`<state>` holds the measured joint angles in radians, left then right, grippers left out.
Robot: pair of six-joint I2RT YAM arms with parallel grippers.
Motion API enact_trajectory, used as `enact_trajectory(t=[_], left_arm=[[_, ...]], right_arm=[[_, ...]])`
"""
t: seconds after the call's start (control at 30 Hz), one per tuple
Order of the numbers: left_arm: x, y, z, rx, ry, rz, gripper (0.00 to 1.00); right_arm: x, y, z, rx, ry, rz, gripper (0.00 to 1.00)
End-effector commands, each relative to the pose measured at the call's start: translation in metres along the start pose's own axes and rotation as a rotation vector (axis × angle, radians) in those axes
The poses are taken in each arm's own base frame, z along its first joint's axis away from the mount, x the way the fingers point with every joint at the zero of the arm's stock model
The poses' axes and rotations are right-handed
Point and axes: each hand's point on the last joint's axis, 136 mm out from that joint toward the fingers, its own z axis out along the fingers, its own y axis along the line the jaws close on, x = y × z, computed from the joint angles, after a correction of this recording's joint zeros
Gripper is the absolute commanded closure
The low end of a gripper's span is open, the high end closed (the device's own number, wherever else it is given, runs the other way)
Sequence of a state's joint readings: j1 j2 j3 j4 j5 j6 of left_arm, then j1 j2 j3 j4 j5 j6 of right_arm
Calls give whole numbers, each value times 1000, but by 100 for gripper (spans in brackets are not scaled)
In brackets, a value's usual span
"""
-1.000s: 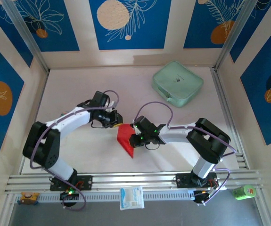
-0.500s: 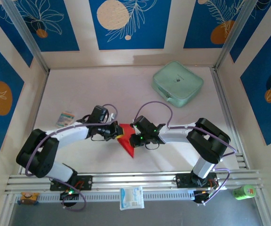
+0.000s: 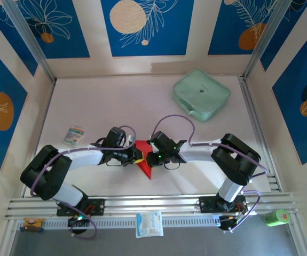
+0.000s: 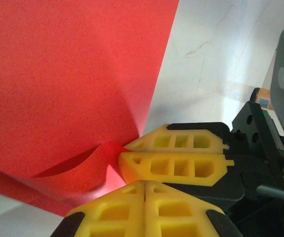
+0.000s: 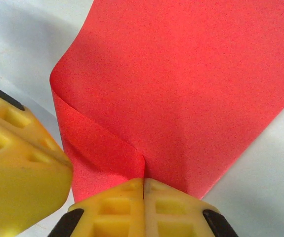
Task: Fold a paper plane with a square sheet of paper (pick it up from the middle)
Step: Third fold the triangle at the center of the table.
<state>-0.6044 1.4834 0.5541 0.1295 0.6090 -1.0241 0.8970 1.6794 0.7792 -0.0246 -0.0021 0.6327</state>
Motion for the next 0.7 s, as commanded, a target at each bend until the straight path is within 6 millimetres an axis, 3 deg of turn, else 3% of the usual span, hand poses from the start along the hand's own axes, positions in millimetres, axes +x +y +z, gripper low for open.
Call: enact_trajectory(t=[0.0,0.33,0.67], left_arm=[[0,2,6,0,8,1,93],[8,36,9,-135,29,-21,95],[11,55,10,-194,35,-20,95]], right_arm=[[4,-2,3,24,25,-5,97],[5,-2,4,23,25,-5,97],[6,-1,4,16,29,-9,95]])
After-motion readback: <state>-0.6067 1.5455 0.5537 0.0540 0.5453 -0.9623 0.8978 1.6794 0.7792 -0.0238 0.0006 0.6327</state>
